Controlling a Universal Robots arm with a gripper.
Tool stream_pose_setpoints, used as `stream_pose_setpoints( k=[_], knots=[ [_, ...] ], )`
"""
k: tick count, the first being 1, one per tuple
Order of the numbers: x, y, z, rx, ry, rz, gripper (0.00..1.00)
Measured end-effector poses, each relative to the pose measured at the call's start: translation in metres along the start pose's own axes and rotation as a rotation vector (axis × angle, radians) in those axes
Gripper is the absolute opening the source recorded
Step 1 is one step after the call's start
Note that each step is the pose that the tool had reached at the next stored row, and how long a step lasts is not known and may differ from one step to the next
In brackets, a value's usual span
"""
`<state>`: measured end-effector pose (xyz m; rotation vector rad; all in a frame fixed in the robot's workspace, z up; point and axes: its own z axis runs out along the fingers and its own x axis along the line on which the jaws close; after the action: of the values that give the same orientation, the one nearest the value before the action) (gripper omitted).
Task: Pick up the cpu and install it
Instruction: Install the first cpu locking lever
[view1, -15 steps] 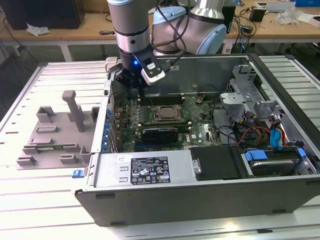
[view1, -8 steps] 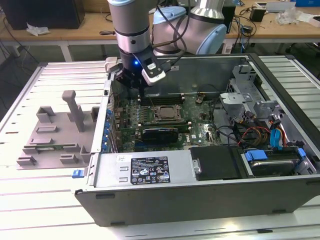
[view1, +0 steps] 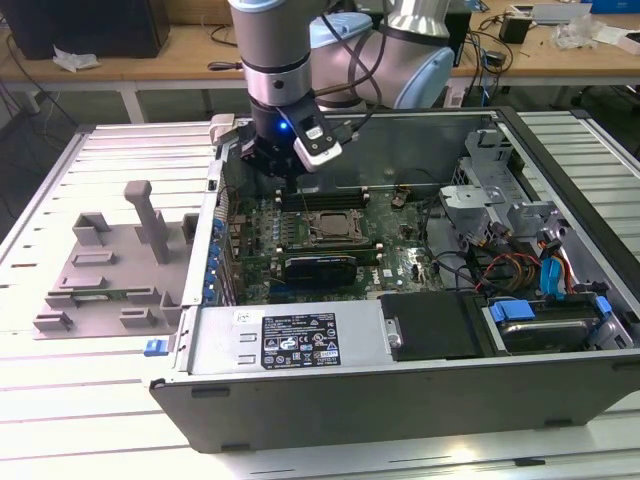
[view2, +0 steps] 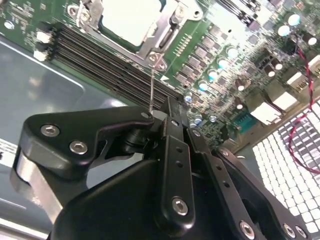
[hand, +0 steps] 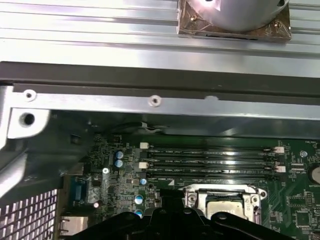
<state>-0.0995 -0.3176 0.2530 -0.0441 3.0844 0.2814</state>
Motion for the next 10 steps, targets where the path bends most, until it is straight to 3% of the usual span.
stream_pose_setpoints(
  k=[5,8,10],
  knots=[
    [-0.0170,-0.0015,0.0008,0.0000,0.0043,0.001,0.11],
    [-0.0329,-0.0039,0.0014,-0.0002,0.0092,0.002,0.11],
    [-0.0393,-0.0049,0.0016,-0.0003,0.0111,0.002,0.11]
  ],
)
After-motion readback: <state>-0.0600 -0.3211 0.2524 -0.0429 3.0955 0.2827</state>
